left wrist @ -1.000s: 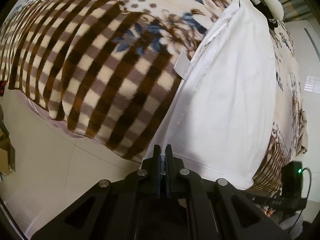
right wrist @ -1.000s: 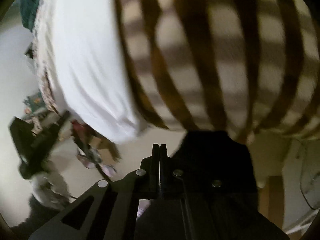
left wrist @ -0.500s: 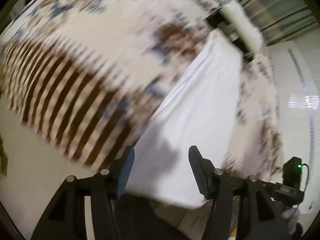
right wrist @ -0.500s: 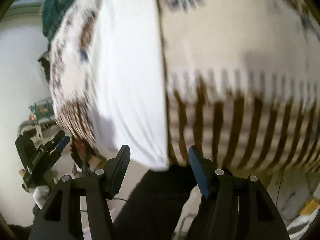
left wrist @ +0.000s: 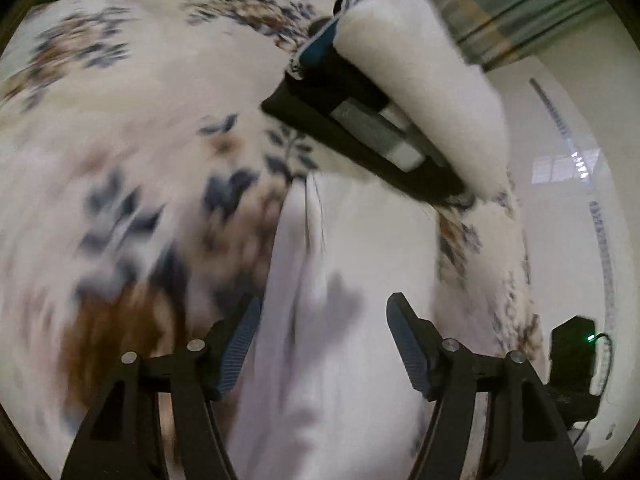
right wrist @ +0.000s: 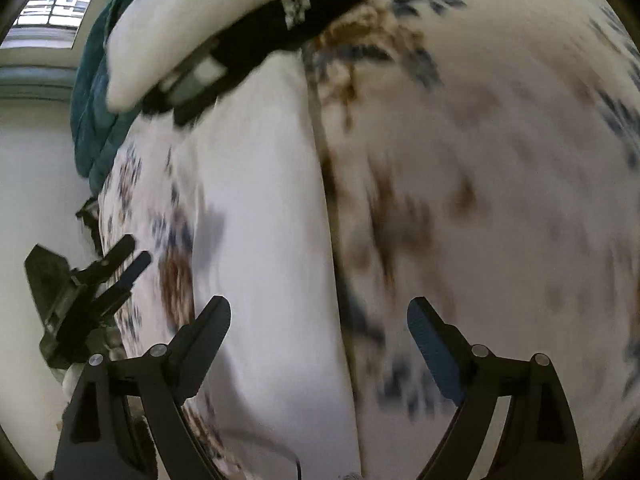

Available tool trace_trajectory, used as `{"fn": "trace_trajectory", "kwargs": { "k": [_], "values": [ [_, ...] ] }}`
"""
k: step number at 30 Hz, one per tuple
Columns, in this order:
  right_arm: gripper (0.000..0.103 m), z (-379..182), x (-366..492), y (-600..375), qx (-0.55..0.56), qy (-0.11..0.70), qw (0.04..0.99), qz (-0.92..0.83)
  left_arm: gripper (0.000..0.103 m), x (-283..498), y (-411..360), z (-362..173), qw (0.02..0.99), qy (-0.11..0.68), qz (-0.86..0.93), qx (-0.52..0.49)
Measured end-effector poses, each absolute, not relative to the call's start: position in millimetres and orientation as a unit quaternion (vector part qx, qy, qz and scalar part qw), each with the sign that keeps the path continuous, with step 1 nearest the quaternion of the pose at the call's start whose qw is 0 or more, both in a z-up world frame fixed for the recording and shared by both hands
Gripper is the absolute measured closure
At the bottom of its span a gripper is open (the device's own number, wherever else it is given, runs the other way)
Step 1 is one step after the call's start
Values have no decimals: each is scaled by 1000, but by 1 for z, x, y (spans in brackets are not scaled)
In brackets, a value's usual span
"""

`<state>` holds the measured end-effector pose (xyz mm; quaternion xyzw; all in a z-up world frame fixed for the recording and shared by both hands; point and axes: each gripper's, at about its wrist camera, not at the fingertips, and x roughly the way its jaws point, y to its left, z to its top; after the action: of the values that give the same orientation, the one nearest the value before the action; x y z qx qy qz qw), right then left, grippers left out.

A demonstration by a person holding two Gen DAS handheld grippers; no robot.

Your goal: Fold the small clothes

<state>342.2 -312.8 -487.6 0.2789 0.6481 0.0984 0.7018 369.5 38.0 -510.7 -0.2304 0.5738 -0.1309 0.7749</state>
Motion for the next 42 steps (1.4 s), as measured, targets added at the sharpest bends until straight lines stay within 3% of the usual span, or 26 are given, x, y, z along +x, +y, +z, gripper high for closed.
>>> {"fn": "trace_trajectory", "kwargs": {
  "k": [8,9,10,11,12,15,16,25,33,38,39,42],
  "values": [
    [11,-546,479,-291,290,640,702,119,40,446,22,-557,761,594,-171,-198],
    [12,-548,486,-289,294,638,701,123,42,447,21,-557,764,589,-176,-197],
    [15,-550,494,-286,297,636,701,127,62,448,19,-554,771,578,-186,-194],
    [26,-551,499,-282,297,632,703,133,83,448,17,-552,775,569,-197,-192],
    [48,-552,504,-278,297,632,702,141,100,449,12,-553,767,576,-213,-183],
    [89,-552,508,-271,295,630,704,143,100,444,6,-543,776,566,-228,-158],
    [92,-549,506,-269,288,626,710,143,100,441,6,-540,777,564,-231,-159],
    [96,-485,450,-254,280,573,750,176,100,376,24,-468,801,516,-252,-170],
    [96,-422,347,-243,264,545,766,215,100,292,41,-413,808,501,-252,-178],
    [94,-421,268,-235,236,580,745,233,97,239,48,-424,781,538,-239,-209],
    [92,-425,255,-237,228,590,738,234,96,230,49,-429,774,548,-236,-212],
    [85,-447,217,-233,209,636,705,236,76,190,61,-450,747,588,-208,-227]
  ]
}}
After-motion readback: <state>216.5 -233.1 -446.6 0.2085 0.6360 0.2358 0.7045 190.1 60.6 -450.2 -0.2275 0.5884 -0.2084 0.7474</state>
